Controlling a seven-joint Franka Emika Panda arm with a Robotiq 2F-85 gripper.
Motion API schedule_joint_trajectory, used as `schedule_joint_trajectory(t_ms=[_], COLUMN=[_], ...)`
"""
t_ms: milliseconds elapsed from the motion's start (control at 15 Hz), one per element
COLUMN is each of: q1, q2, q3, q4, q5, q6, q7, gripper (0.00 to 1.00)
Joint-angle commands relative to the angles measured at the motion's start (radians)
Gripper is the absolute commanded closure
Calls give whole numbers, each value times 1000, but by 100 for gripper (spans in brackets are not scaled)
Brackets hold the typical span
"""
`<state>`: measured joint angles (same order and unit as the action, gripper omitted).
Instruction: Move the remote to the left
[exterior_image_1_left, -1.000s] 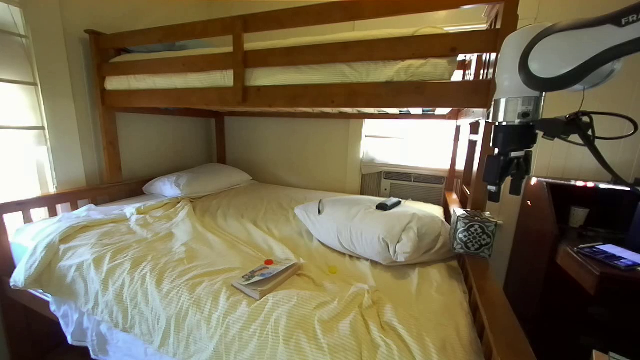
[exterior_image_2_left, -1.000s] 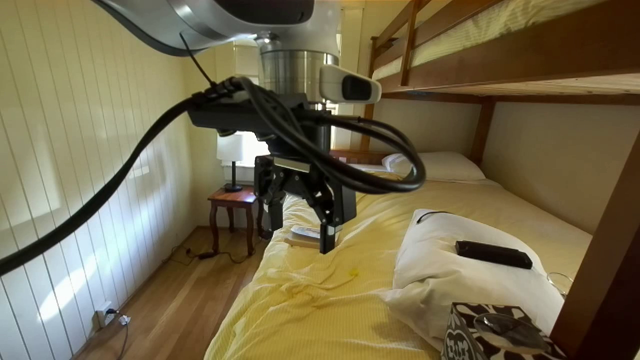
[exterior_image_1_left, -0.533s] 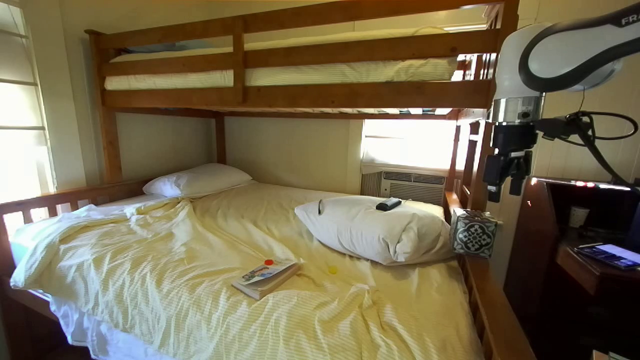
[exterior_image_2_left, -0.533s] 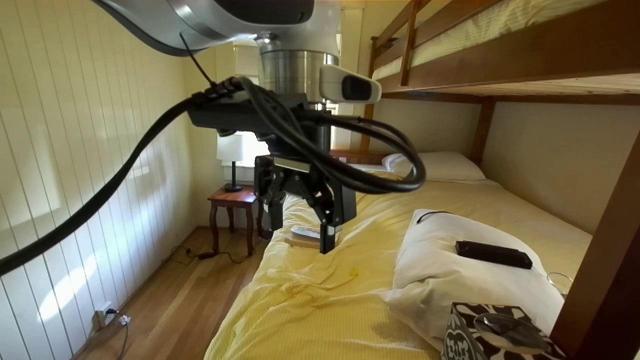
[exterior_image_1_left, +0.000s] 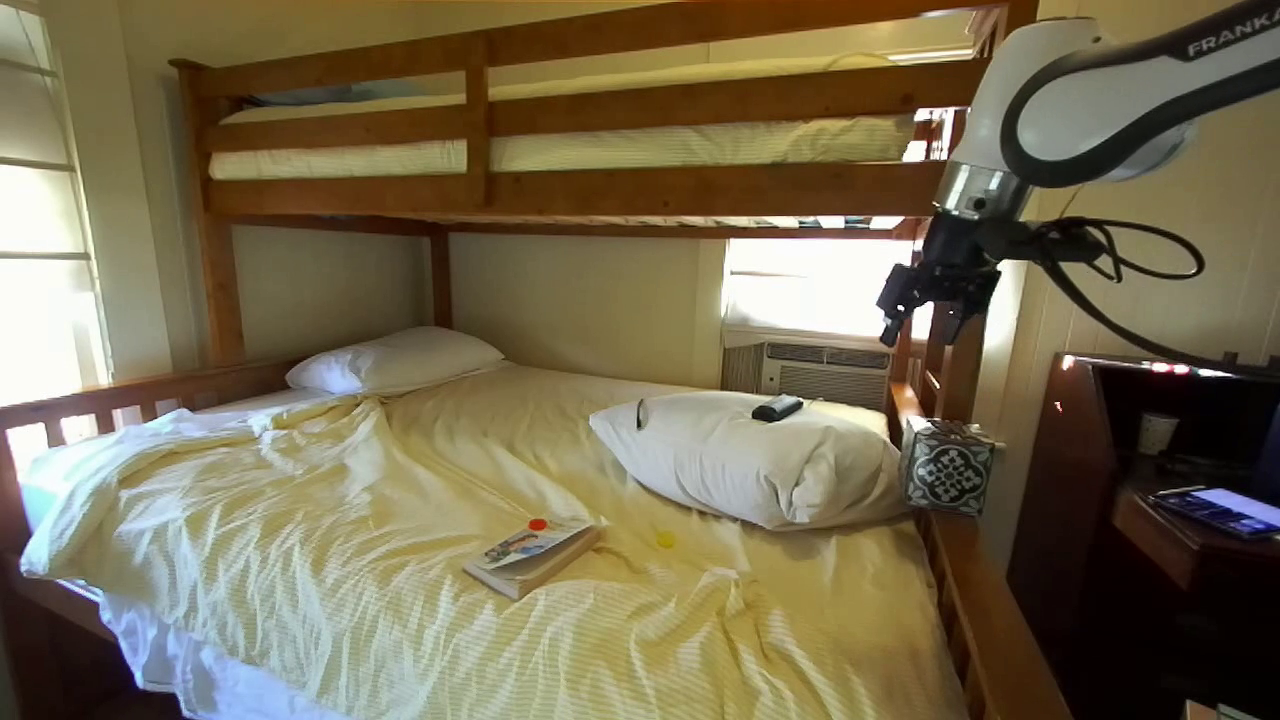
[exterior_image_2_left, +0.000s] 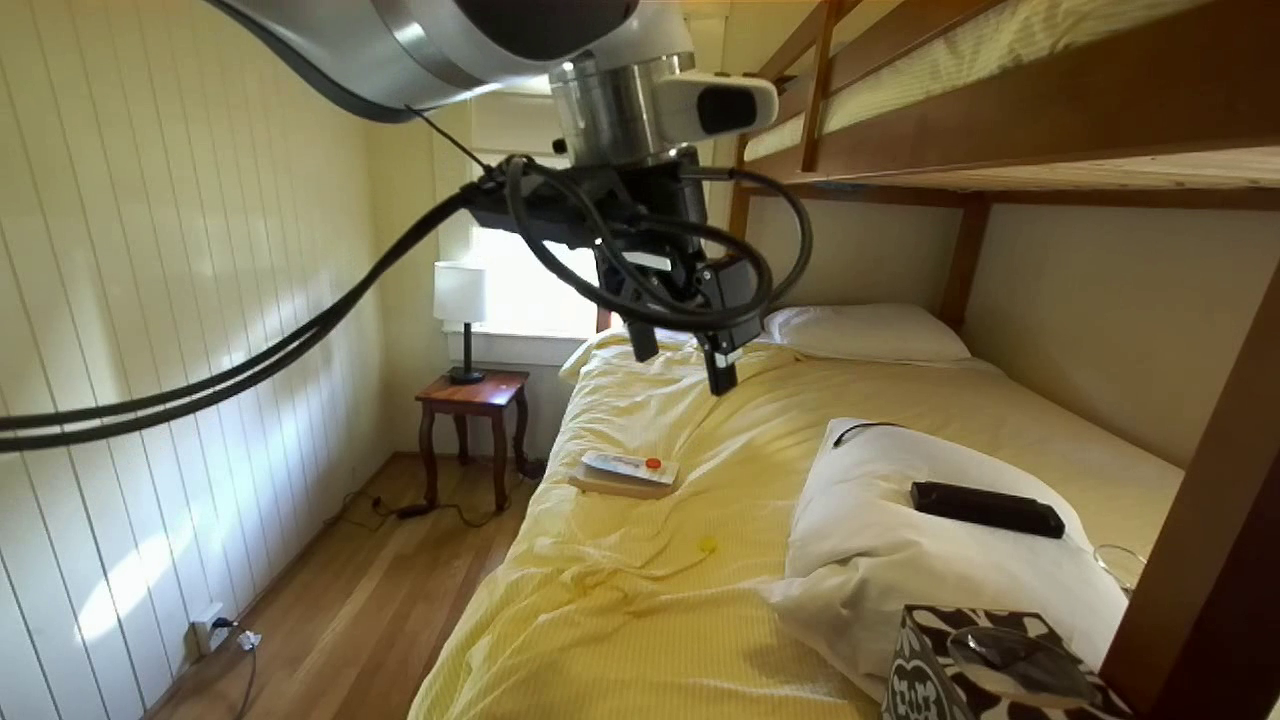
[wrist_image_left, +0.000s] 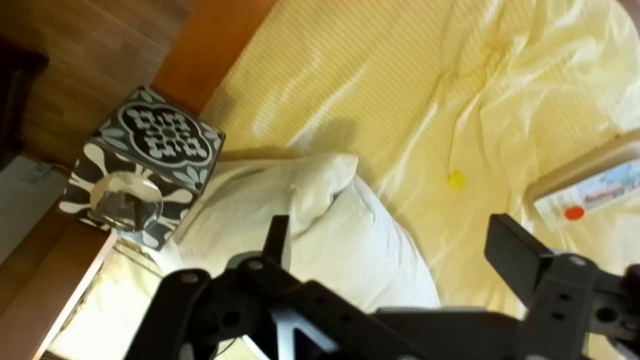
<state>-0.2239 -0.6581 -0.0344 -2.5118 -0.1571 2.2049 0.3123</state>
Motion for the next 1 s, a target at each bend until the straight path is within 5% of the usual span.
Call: schedule_joint_trajectory(t_ms=[0,400,467,933], q1=[-74,-242,-161,-185], q2=[152,364,283,361], q3=[87,144,104,89], q4=[133,365,277,353], q5=[-52,-282,-223,-272], q6=[153,250,249,248], q7=[171,470,387,448], gripper=[0,0,0,0])
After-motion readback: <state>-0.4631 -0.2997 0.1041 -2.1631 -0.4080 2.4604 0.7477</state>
